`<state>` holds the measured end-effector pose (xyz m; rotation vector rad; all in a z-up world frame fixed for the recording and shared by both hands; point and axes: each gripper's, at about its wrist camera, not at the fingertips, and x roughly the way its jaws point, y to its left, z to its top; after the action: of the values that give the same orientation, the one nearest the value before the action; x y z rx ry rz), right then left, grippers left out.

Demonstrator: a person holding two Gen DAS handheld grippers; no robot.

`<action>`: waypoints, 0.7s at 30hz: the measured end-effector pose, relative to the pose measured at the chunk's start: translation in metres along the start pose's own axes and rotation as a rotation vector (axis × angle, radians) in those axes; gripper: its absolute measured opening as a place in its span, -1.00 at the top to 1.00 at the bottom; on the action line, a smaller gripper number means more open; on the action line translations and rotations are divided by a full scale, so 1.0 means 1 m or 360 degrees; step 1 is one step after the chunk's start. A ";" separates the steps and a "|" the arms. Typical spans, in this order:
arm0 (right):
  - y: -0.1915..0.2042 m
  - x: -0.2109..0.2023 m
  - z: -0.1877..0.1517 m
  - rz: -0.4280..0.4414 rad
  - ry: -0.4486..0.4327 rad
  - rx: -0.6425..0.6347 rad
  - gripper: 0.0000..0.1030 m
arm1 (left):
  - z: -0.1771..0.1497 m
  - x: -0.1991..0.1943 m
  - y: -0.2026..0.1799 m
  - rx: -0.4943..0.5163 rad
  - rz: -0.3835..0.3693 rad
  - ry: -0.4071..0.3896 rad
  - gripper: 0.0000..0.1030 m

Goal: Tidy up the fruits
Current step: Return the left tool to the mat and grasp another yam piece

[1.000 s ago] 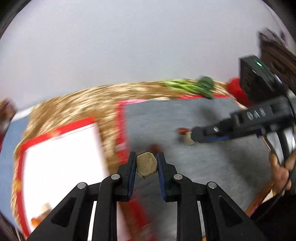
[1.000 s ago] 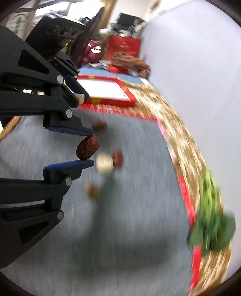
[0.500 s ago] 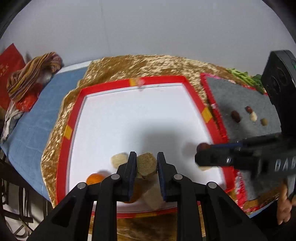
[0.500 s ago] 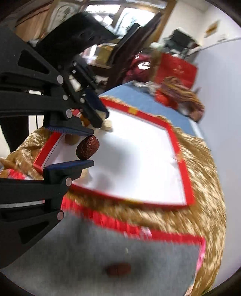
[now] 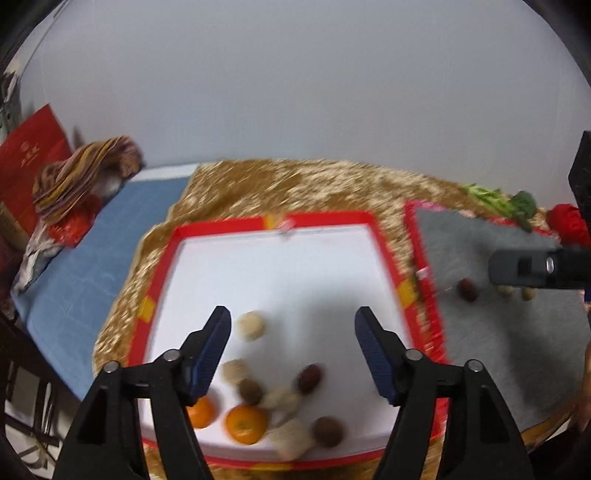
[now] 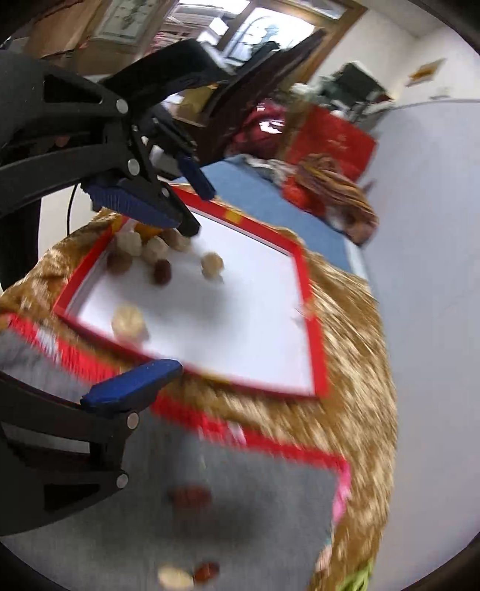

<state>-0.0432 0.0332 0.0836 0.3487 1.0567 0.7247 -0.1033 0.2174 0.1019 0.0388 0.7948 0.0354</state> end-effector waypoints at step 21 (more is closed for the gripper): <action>-0.166 -0.089 -0.015 -0.0454 0.0036 0.0544 -0.50 | 0.007 0.026 -0.177 0.0461 -0.0222 0.0007 -0.52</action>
<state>-0.0208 -0.1490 0.0382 0.4712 1.2241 0.2922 -0.0766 0.0419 0.0797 0.2573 0.8005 -0.2123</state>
